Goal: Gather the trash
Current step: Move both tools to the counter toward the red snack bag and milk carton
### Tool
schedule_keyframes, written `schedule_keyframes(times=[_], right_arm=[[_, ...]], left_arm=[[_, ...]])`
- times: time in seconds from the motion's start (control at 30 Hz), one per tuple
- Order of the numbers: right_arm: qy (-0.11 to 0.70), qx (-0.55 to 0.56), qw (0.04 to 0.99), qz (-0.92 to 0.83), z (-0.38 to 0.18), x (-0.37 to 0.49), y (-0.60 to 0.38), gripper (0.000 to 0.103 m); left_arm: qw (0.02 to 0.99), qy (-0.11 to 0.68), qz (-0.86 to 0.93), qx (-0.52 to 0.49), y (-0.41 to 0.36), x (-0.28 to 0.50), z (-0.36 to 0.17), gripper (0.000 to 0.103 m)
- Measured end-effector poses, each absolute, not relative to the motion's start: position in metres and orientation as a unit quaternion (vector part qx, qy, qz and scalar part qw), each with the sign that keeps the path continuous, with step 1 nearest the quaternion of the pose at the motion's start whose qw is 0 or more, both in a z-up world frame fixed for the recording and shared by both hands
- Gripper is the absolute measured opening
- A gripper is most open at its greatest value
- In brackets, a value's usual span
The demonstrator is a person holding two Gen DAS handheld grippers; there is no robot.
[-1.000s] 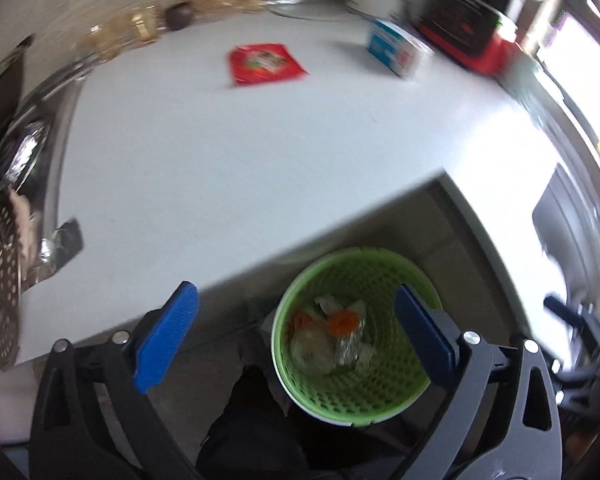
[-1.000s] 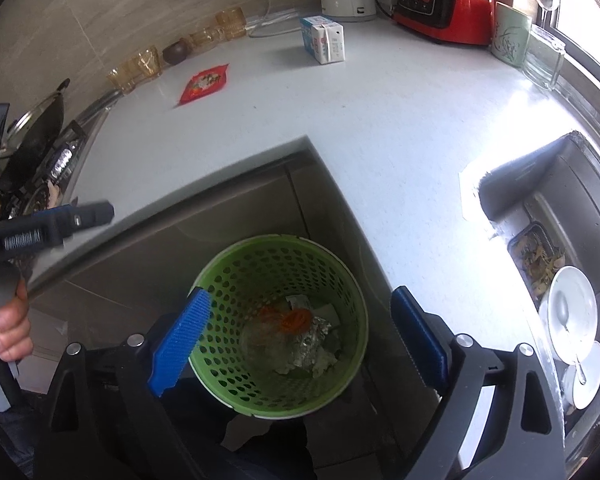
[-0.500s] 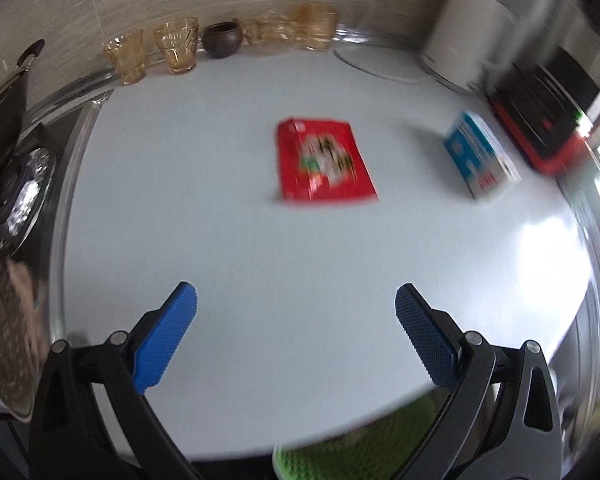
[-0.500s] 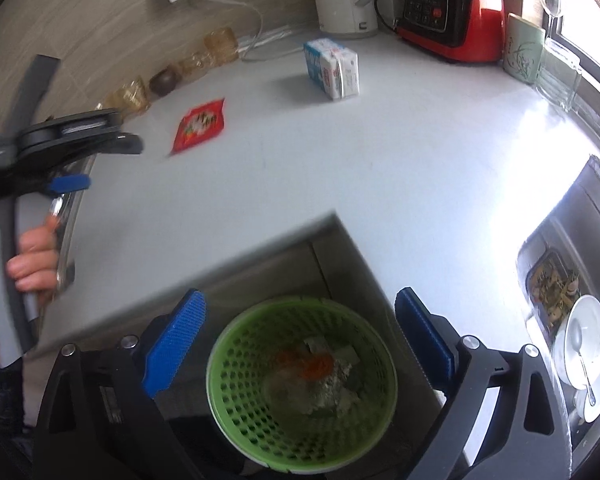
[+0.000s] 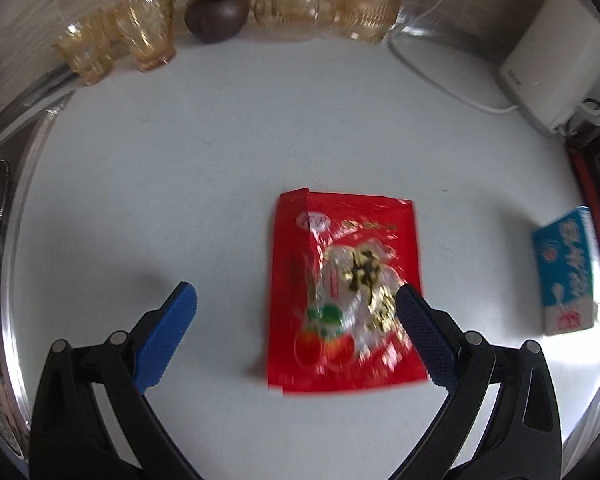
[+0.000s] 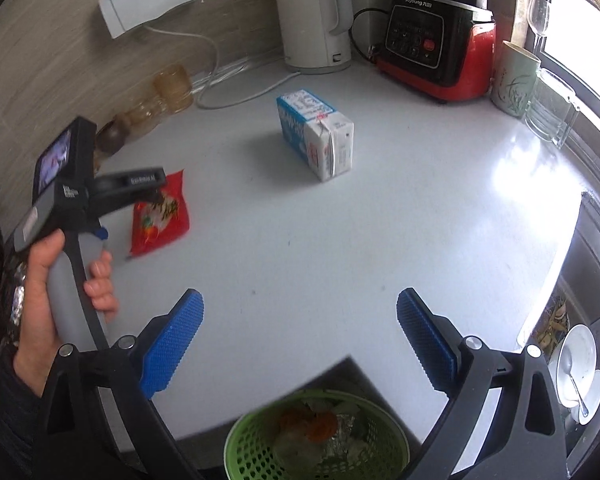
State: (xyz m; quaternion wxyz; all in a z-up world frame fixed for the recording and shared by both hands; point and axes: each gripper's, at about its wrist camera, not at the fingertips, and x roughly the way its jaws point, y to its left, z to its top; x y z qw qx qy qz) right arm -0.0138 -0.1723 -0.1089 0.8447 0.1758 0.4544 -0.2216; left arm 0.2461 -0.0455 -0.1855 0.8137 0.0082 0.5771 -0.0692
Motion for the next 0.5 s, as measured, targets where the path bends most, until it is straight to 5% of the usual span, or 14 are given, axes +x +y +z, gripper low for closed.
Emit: schedule_keyframes(times=[0.5], right_arm=[[0.455,0.151,0.849,-0.223,-0.106,0.052,-0.193,0.097]], left_arm=[[0.823,0.567,-0.03,0.013,-0.058,0.259,-0.2,0.095]])
